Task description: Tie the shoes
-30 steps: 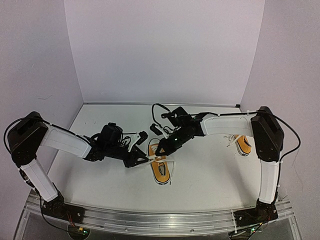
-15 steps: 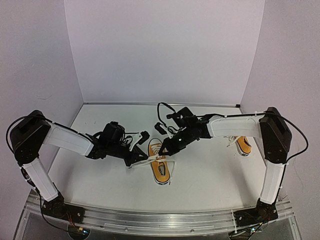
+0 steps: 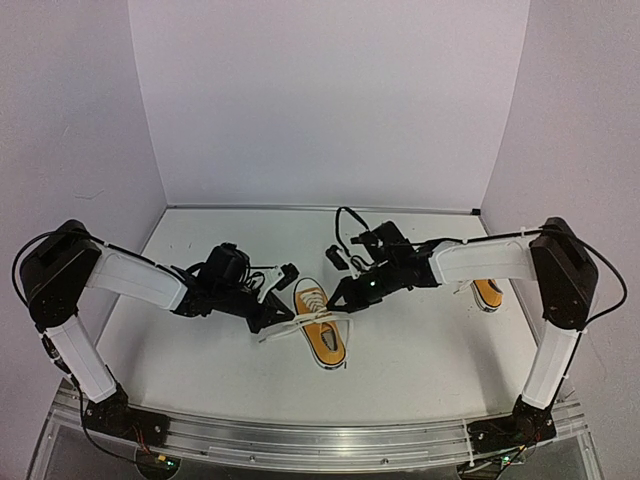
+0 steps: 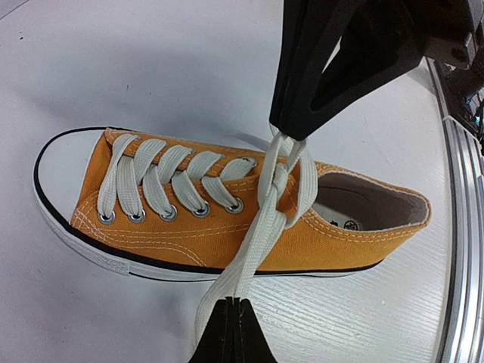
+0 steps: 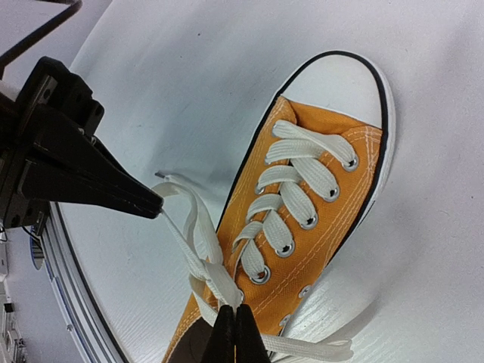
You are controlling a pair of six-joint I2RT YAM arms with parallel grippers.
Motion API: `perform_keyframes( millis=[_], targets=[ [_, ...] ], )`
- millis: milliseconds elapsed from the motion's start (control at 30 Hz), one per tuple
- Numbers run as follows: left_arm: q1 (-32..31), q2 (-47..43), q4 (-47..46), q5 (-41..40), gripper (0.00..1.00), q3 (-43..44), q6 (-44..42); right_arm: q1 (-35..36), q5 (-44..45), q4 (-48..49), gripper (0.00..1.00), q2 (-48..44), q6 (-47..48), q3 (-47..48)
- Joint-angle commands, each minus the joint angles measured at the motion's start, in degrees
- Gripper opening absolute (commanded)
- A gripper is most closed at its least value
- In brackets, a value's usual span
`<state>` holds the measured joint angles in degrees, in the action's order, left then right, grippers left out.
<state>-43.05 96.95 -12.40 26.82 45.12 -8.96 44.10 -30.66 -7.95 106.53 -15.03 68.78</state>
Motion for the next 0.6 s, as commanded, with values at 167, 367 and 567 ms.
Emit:
perform_keyframes(
  millis=[167,367,567],
  targets=[
    [0.17,-5.26,-0.61,-2.53,0.12,1.16,-5.04,-0.52,-3.70,12.20,0.00,-1.91,-7.29,-3.32],
    [-2.32,-11.98,-2.56,-4.70,0.26,-1.48,-13.62,-0.55,-3.89,13.13,0.00,-1.83,-7.86,-3.82],
    [-6.38,-9.30,0.70,-6.54,0.31,1.46,-23.63,-0.50,-4.14,13.81,0.00,-1.10,-8.57,-3.82]
  ],
)
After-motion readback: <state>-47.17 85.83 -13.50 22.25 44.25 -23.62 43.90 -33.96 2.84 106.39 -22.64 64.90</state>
